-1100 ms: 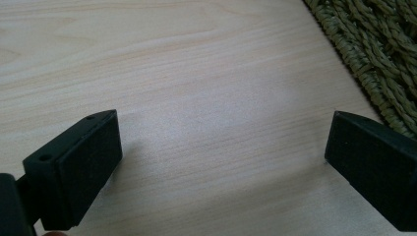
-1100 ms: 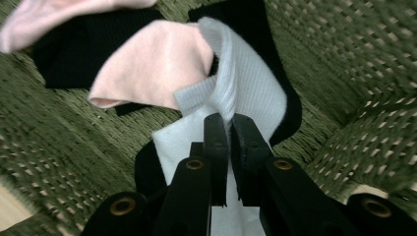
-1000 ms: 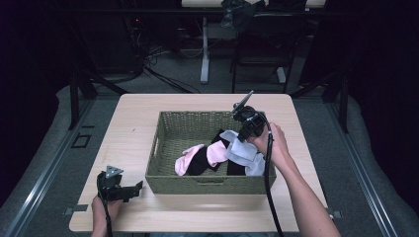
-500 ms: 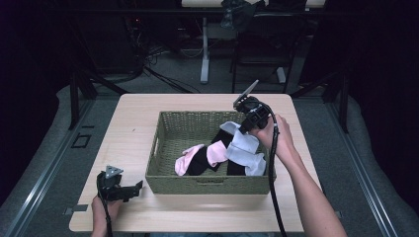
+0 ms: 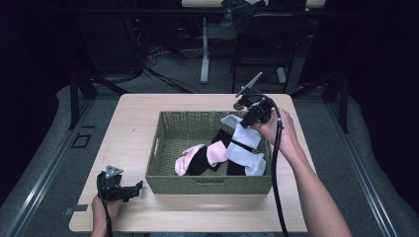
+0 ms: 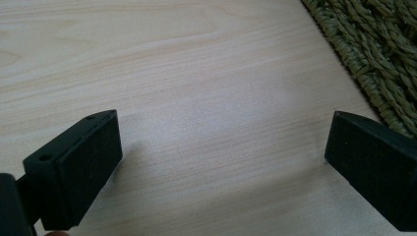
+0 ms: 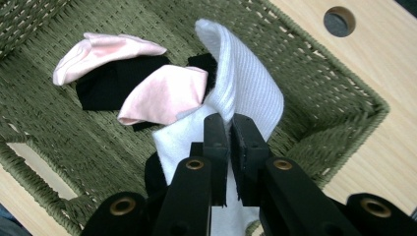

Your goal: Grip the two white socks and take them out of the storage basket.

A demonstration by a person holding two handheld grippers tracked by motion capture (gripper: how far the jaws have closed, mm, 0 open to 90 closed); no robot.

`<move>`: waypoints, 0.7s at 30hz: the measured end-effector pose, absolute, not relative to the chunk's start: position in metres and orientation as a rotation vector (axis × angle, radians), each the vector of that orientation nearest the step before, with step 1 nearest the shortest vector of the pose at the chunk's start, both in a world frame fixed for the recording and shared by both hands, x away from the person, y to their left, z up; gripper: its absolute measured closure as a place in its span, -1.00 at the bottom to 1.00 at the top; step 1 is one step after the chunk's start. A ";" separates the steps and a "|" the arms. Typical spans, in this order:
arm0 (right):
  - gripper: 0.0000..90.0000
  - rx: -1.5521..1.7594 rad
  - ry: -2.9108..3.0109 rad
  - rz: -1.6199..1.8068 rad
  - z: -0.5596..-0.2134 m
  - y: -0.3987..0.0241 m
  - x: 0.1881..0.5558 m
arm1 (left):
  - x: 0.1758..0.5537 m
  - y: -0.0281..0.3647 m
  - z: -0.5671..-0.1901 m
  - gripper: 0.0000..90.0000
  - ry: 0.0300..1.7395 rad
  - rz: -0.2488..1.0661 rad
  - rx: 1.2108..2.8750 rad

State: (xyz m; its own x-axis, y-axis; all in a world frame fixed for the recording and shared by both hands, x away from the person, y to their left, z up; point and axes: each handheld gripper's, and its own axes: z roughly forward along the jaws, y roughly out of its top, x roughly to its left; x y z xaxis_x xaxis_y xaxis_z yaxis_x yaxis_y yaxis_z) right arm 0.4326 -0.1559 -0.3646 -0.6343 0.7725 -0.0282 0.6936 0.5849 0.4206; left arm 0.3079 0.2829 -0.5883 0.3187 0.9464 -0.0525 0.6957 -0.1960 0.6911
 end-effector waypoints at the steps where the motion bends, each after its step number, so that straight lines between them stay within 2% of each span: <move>1: 0.90 1.217 2.607 0.550 -0.362 -0.157 0.432 | 0.308 0.283 -0.588 -0.98 1.446 0.515 1.970; 11: 0.91 1.238 2.552 0.577 -0.343 -0.178 0.425 | 0.308 0.283 -0.589 -0.98 1.445 0.514 1.970; 21: 0.91 1.315 2.478 0.591 -0.335 -0.221 0.417 | 0.308 0.282 -0.589 -0.98 1.443 0.516 1.973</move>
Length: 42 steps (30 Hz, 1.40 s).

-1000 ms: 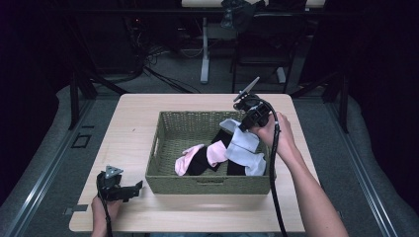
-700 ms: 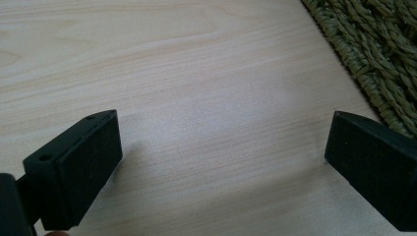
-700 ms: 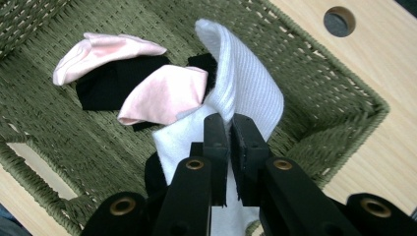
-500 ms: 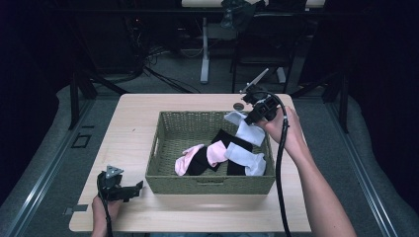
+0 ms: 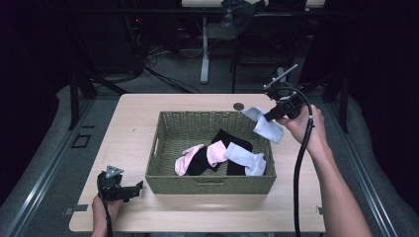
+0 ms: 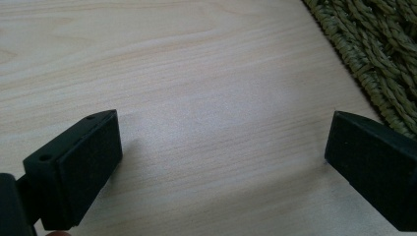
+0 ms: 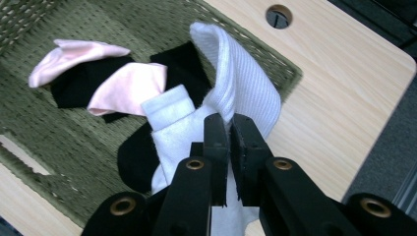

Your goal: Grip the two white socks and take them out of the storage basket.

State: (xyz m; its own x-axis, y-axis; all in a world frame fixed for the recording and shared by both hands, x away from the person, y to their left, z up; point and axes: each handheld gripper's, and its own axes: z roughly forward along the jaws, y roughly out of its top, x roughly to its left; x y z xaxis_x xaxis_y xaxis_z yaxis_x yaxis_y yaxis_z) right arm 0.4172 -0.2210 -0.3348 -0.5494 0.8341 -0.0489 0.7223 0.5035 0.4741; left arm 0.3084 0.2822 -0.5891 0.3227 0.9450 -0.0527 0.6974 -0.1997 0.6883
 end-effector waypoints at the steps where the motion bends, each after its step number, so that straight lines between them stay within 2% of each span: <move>1: 0.91 1.323 2.470 0.589 -0.335 -0.225 0.416 | 0.308 0.282 -0.589 -0.98 1.444 0.515 1.972; 11: 0.91 1.396 2.392 0.577 -0.340 -0.261 0.409 | 0.308 0.282 -0.589 -0.98 1.443 0.516 1.974; 19: 0.91 1.478 2.328 0.559 -0.359 -0.288 0.405 | 0.308 0.282 -0.589 -0.98 1.444 0.516 1.976; 27: 0.91 1.555 2.324 0.524 -0.392 -0.305 0.406 | 0.308 0.282 -0.589 -0.98 1.447 0.519 1.978; 42: 0.92 1.638 2.364 0.404 -0.459 -0.308 0.425 | 0.308 0.281 -0.590 -0.98 1.444 0.515 1.984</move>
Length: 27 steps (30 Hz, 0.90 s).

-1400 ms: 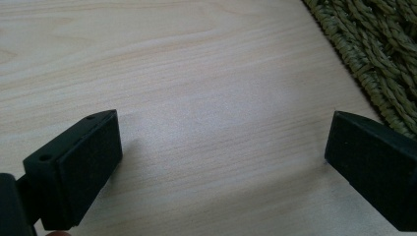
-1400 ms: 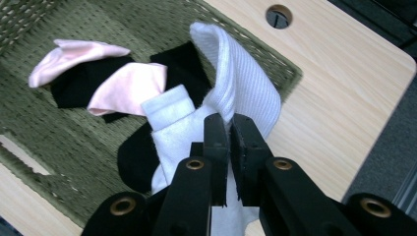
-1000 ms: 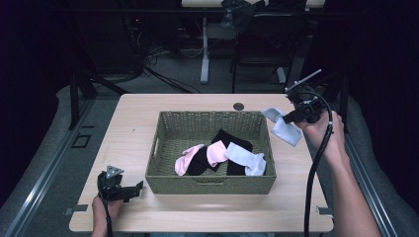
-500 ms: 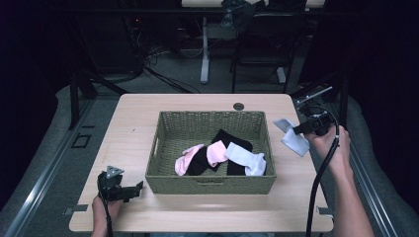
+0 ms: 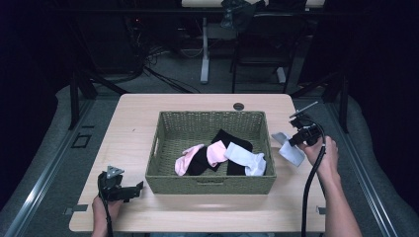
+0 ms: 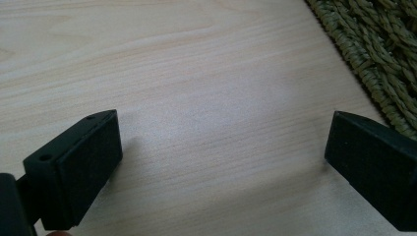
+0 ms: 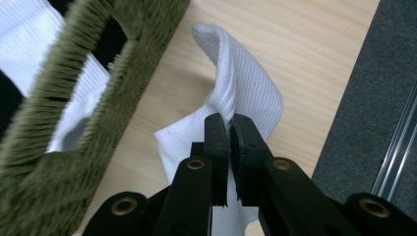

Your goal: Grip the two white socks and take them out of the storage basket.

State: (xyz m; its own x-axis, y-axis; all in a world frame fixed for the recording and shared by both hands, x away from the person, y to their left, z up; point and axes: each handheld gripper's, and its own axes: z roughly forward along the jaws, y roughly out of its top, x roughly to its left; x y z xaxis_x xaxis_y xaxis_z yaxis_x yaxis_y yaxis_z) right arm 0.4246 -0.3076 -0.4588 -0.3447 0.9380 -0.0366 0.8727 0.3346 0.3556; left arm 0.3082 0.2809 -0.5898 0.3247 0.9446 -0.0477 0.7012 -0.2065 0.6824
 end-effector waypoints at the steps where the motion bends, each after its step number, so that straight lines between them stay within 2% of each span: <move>1: 0.92 1.638 2.364 0.404 -0.459 -0.308 0.425 | 0.308 0.281 -0.590 -0.98 1.444 0.515 1.984; 14: 0.87 1.685 2.396 0.363 -0.497 -0.307 0.434 | 0.308 0.282 -0.589 -0.98 1.444 0.521 1.975; 19: 0.55 1.667 2.385 0.392 -0.494 -0.306 0.432 | 0.308 0.282 -0.589 -0.98 1.443 0.524 1.971; 23: 0.40 1.642 2.405 0.388 -0.483 -0.307 0.430 | 0.307 0.281 -0.588 -0.98 1.442 0.526 1.970; 25: 0.22 1.631 2.390 0.419 -0.471 -0.306 0.427 | 0.307 0.281 -0.588 -0.98 1.440 0.537 1.962; 26: 0.06 1.626 2.391 0.427 -0.466 -0.305 0.426 | 0.307 0.282 -0.588 -0.98 1.439 0.538 1.963; 27: 0.00 1.616 2.397 0.436 -0.462 -0.304 0.425 | 0.307 0.282 -0.588 -0.98 1.439 0.538 1.961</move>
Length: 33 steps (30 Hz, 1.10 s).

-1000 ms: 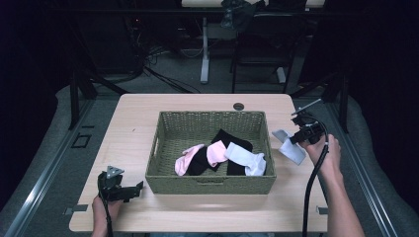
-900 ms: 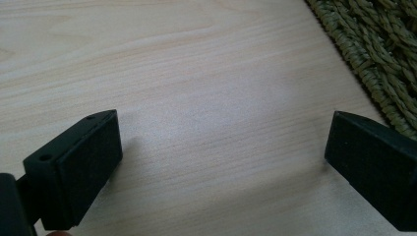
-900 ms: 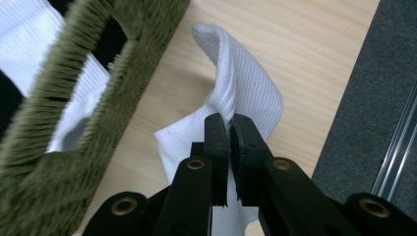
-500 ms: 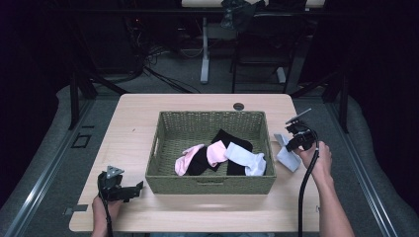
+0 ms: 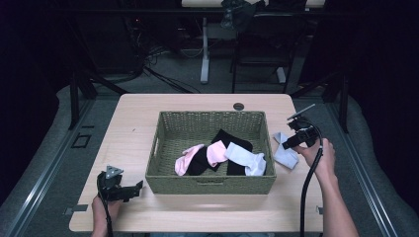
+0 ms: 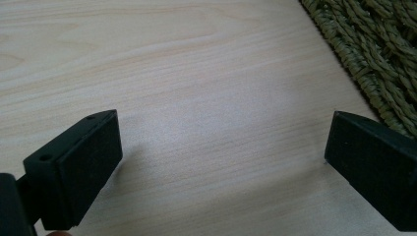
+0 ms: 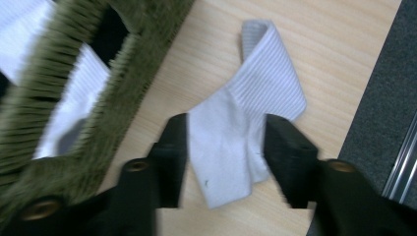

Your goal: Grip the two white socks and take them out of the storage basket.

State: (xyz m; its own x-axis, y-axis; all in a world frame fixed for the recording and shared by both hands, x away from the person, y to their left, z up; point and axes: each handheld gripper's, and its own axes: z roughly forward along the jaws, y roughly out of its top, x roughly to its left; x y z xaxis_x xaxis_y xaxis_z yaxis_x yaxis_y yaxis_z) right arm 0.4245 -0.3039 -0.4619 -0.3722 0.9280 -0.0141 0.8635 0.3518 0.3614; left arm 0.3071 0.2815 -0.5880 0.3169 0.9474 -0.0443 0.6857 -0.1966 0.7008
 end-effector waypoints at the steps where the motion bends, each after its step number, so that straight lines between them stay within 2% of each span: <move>1: -0.05 1.613 2.399 0.454 -0.457 -0.302 0.423 | 0.307 0.281 -0.588 -0.98 1.439 0.538 1.961; 3: -0.21 1.585 2.408 0.481 -0.448 -0.298 0.420 | 0.307 0.281 -0.588 -0.98 1.439 0.540 1.961; 4: -0.21 1.585 2.408 0.481 -0.448 -0.298 0.420 | 0.307 0.281 -0.588 -0.98 1.439 0.540 1.961; 5: -0.34 1.560 2.416 0.495 -0.439 -0.293 0.418 | 0.307 0.281 -0.588 -0.98 1.439 0.540 1.961; 7: -0.47 1.535 2.432 0.531 -0.431 -0.288 0.416 | 0.307 0.281 -0.588 -0.98 1.439 0.541 1.959; 8: -0.47 1.535 2.432 0.531 -0.431 -0.288 0.416 | 0.307 0.281 -0.588 -0.98 1.439 0.541 1.959; 9: -0.57 1.512 2.438 0.541 -0.424 -0.281 0.414 | 0.307 0.282 -0.587 -0.98 1.440 0.542 1.959; 12: -0.67 1.475 2.456 0.573 -0.413 -0.272 0.413 | 0.307 0.282 -0.587 -0.98 1.440 0.534 1.961; 24: -0.87 1.305 2.526 0.622 -0.387 -0.223 0.409 | 0.307 0.282 -0.587 -0.98 1.438 0.542 1.957; 33: -0.91 1.218 2.599 0.590 -0.395 -0.183 0.419 | 0.307 0.282 -0.587 -0.98 1.435 0.538 1.956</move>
State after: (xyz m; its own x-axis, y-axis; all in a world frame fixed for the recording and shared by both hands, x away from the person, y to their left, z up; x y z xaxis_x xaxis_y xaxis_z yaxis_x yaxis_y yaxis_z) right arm 0.4186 -0.1829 -0.3948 -0.6360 0.7714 -0.0210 0.6867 0.5782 0.4407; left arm 0.3068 0.2824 -0.5867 0.3184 0.9468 -0.0470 0.6821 -0.1945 0.7049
